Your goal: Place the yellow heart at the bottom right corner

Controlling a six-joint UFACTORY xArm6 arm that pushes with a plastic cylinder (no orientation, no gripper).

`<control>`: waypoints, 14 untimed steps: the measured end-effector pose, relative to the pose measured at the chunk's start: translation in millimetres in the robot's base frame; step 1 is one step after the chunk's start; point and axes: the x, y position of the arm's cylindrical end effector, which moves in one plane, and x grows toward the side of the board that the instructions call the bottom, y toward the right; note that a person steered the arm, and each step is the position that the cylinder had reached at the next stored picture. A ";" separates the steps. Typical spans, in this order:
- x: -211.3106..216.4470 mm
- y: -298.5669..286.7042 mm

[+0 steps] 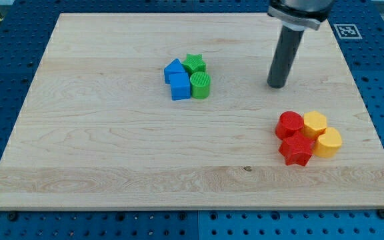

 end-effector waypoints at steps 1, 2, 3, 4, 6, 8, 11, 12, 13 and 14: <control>4.7 25.0; 18.4 35.8; 29.0 39.0; 40.8 43.2; 68.2 61.3; 81.1 57.0; 100.4 37.1; 106.2 37.1; 112.5 36.5; 117.7 35.9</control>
